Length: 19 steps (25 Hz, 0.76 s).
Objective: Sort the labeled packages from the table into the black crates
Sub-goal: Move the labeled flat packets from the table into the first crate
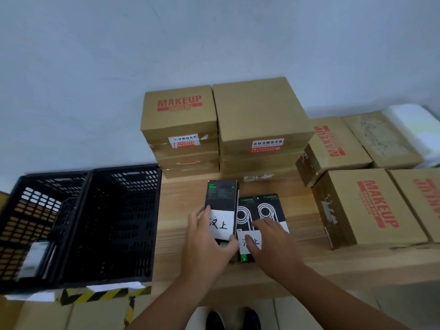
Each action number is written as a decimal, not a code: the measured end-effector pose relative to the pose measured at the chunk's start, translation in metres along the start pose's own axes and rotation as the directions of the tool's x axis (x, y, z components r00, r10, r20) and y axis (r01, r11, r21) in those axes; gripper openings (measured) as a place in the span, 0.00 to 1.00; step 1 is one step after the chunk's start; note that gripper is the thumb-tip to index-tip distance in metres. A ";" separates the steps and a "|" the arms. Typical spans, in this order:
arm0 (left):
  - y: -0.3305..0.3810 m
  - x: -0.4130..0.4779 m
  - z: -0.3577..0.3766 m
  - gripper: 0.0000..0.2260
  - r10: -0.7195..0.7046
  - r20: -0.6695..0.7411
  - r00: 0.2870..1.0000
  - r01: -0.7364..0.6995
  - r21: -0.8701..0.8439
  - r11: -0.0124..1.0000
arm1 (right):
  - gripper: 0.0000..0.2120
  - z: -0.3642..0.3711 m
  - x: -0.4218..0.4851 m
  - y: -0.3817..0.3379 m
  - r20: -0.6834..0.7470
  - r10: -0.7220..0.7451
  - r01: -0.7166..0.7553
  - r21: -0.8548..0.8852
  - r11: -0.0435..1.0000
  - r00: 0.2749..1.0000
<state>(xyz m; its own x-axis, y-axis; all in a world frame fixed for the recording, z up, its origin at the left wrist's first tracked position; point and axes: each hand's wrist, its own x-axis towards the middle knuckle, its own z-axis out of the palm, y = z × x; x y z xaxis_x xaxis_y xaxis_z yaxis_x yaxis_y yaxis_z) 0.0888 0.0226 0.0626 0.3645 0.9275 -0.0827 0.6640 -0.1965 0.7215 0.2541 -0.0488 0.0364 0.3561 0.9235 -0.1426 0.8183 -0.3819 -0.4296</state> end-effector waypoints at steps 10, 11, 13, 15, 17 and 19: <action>0.047 0.003 -0.015 0.23 -0.180 0.179 0.967 0.247 -0.496 0.832 | 0.17 -0.046 0.009 -0.035 0.294 0.056 -0.268 0.758 0.594 0.954; 0.048 0.003 -0.013 0.19 -0.194 0.203 0.960 0.275 -0.545 0.792 | 0.18 -0.047 0.008 -0.037 0.306 0.058 -0.285 0.779 0.558 0.950; 0.049 0.001 -0.011 0.13 -0.179 0.194 0.964 0.259 -0.561 0.786 | 0.17 -0.047 0.009 -0.038 0.303 0.108 -0.314 0.795 0.520 0.947; 0.050 -0.002 -0.010 0.12 -0.155 0.172 0.973 0.225 -0.554 0.802 | 0.14 -0.045 0.010 -0.036 0.288 0.184 -0.341 0.819 0.460 0.940; 0.050 -0.004 -0.010 0.13 -0.120 0.137 0.983 0.177 -0.557 0.812 | 0.11 -0.044 0.011 -0.032 0.262 0.243 -0.344 0.846 0.408 0.934; 0.049 -0.006 -0.009 0.18 -0.091 0.083 0.992 0.121 -0.546 0.829 | 0.08 -0.043 0.011 -0.027 0.220 0.269 -0.320 0.849 0.420 0.938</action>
<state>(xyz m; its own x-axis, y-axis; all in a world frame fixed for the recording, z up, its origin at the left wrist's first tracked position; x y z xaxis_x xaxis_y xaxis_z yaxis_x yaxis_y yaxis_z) 0.1135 0.0107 0.1050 0.3556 0.9120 -0.2044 0.2383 0.1230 0.9634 0.2553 -0.0298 0.0843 0.4550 0.7708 -0.4458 -0.1538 -0.4251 -0.8920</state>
